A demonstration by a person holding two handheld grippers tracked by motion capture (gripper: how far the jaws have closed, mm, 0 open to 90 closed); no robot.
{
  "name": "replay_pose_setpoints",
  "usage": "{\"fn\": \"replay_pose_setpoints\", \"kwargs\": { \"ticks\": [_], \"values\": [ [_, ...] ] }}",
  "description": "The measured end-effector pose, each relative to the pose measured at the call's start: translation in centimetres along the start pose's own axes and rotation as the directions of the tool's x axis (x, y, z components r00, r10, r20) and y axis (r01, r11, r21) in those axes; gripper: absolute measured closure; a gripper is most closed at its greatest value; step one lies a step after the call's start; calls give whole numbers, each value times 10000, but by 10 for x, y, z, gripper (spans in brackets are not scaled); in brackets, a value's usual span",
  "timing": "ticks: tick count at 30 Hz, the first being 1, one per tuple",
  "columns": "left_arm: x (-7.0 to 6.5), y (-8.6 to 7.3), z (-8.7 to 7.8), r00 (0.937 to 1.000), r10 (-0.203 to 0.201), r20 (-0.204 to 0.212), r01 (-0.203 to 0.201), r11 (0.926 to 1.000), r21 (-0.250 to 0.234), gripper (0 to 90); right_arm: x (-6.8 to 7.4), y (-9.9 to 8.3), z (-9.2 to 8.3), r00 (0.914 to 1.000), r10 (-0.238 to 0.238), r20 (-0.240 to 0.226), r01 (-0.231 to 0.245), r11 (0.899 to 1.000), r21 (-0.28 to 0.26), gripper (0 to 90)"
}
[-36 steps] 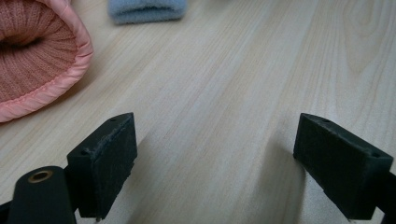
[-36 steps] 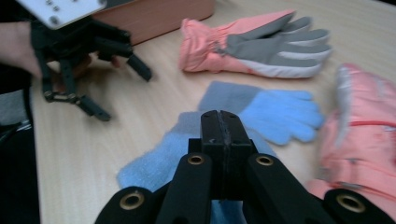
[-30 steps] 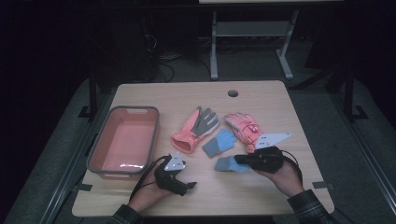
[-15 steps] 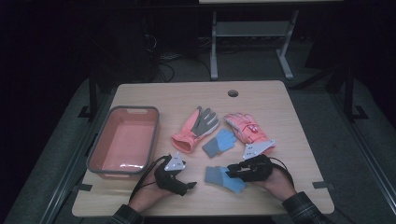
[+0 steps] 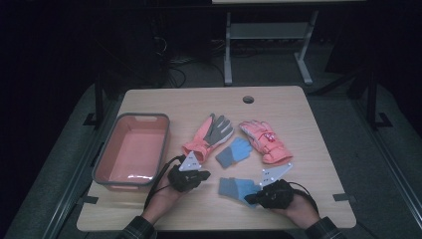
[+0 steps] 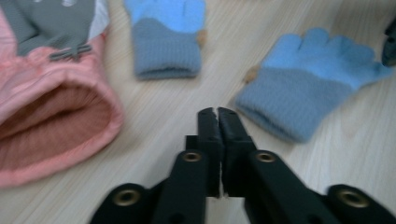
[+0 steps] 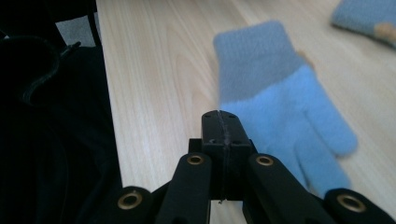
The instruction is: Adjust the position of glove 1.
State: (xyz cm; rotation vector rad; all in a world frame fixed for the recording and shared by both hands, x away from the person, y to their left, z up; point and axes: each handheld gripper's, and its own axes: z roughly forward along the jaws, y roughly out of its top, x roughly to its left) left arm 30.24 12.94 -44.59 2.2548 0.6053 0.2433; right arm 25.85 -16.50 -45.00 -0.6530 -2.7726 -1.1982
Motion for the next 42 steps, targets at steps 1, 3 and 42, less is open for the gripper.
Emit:
{"fn": "replay_pose_setpoints", "kwargs": {
  "ticks": [1,3,42],
  "values": [
    [0,2,4,10000,27,69,-27,10000,32,892,1,-2,-1,10000,-8,24,8,10000,9,900],
    [0,9,13,9996,127,253,-130,9999,104,893,1,-4,-2,9999,31,101,-31,10000,25,900],
    [-19,15,35,9851,-59,1719,-72,9971,759,686,-39,-19,-16,9798,1003,1728,-1027,9947,50,609]
  ]
}}
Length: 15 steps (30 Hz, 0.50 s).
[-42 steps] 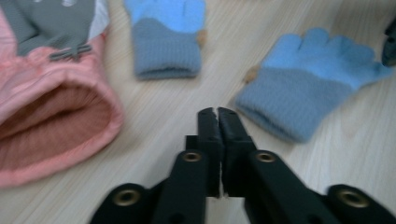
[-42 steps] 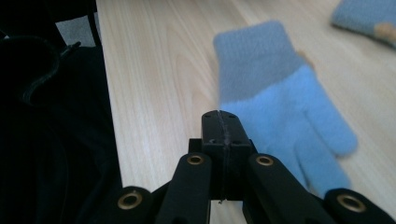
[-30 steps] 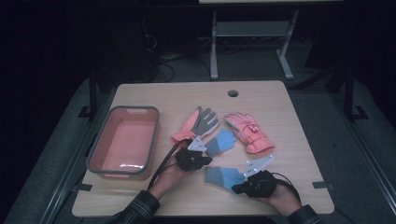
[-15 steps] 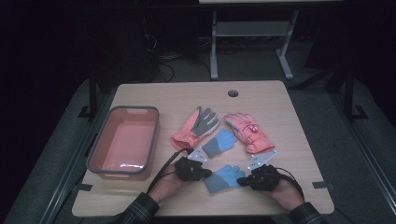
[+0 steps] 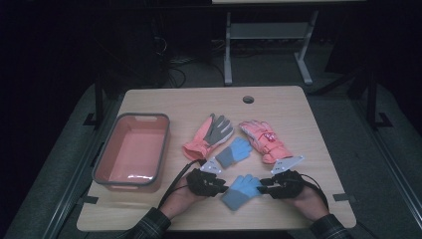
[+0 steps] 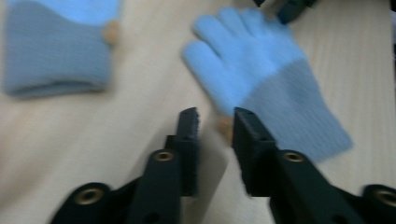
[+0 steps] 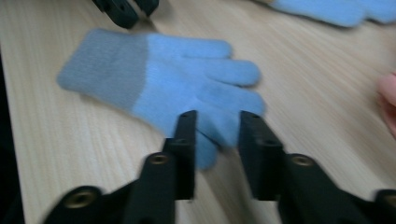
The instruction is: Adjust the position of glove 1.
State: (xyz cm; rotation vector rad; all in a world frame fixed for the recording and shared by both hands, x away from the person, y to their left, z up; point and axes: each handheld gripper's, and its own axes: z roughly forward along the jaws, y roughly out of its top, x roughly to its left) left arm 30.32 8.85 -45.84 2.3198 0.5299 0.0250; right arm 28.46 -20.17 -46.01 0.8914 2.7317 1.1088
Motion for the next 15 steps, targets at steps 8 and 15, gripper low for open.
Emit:
{"fn": "replay_pose_setpoints", "kwargs": {
  "ticks": [8,15],
  "values": [
    [22,21,-6,9971,-354,-678,333,9989,-320,556,-12,-20,-6,9956,399,842,-370,9987,-356,281],
    [37,40,3,9898,-330,-1383,299,9993,-239,838,-18,-33,-9,9879,298,1521,-178,9966,-801,185]
  ]
}}
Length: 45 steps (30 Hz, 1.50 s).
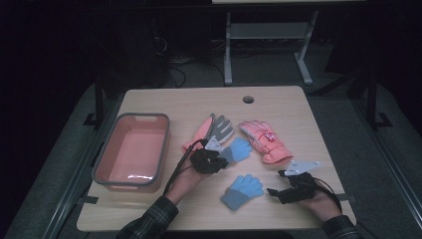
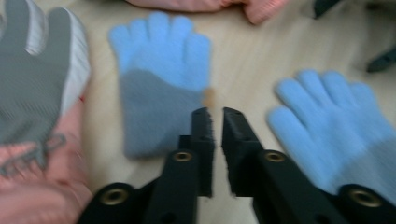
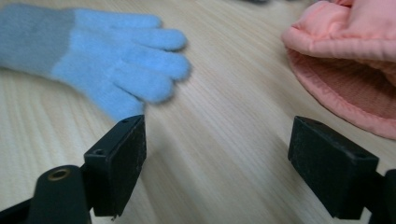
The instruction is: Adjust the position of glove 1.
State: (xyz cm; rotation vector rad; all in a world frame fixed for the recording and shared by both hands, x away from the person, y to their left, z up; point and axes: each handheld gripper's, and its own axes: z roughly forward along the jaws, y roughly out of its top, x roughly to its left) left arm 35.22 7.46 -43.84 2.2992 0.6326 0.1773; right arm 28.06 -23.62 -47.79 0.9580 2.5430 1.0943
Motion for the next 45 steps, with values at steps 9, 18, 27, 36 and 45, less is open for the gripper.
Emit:
{"fn": "replay_pose_setpoints", "kwargs": {
  "ticks": [9,18,27,36,45],
  "values": [
    [16,21,27,9983,-96,-572,114,9994,312,893,1,-3,1,9997,-238,8,238,9996,-163,134],
    [6,17,38,9999,-72,-138,85,9956,929,894,1,-3,2,9997,-250,-4,250,9996,-154,131],
    [-14,9,32,9995,-182,265,157,9955,933,893,1,-3,2,9996,-272,-6,272,9995,-154,131],
    [12,18,20,9946,-795,-665,829,9953,502,849,1,-3,2,9997,-262,-8,262,9995,-149,130],
    [12,16,37,9931,-747,-905,844,9905,1087,755,1,-3,2,9997,-264,-1,264,9995,-148,131]
  ]
}}
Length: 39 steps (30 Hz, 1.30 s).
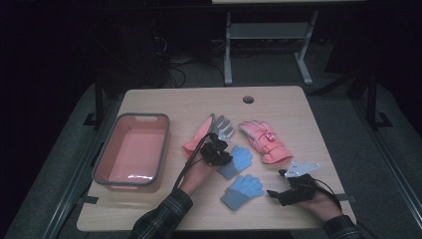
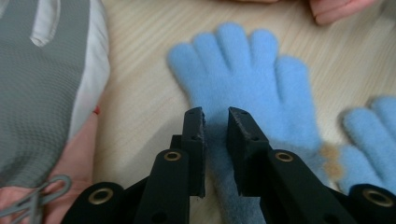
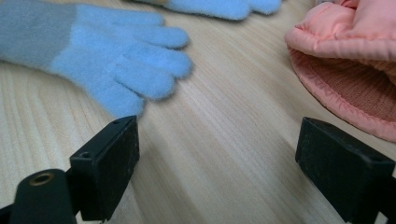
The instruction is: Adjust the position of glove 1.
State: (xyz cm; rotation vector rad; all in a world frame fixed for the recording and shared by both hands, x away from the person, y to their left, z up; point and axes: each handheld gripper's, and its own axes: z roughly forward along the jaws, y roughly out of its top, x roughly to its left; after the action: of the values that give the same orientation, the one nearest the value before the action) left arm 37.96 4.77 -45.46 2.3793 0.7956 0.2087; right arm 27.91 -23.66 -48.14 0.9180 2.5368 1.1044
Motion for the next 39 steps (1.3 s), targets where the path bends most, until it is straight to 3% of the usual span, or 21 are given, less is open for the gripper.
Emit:
{"fn": "replay_pose_setpoints", "kwargs": {
  "ticks": [5,9,14,19,22,26,31,32,35,39],
  "values": [
    [-2,-1,2,9997,35,-258,-31,9999,156,668,0,0,0,10000,-3,-1,3,10000,-1,130],
    [-2,-1,2,9996,-44,-274,48,9999,117,650,0,0,0,10000,-5,3,5,10000,0,130],
    [-3,-2,3,9998,111,173,-111,9999,2,846,0,0,0,10000,-6,2,6,10000,1,130],
    [0,-3,3,9994,62,336,-57,9999,-159,878,0,0,0,10000,22,56,-22,10000,-23,158],
    [6,-5,-2,9963,-239,821,267,9991,-334,881,0,4,-4,9998,119,-176,-116,9998,167,315],
    [10,-5,-13,9941,-381,1012,438,9975,-552,883,3,11,-9,9963,259,-816,-258,9997,25,567],
    [10,-5,-29,9928,-455,1105,547,9952,-812,884,19,24,-8,9855,-49,-1694,6,9997,-253,873],
    [8,-6,-31,9923,-498,1135,603,9941,-905,884,24,28,-7,9820,-134,-1886,79,9995,-299,899],
    [7,-9,-43,9934,-188,1132,276,9967,-759,884,33,34,-2,9712,-206,-2374,155,9996,-234,900],
    [6,-18,-55,9925,-220,1202,315,9964,-784,884,45,38,7,9611,-459,-2725,482,9988,19,900]
  ]
}}
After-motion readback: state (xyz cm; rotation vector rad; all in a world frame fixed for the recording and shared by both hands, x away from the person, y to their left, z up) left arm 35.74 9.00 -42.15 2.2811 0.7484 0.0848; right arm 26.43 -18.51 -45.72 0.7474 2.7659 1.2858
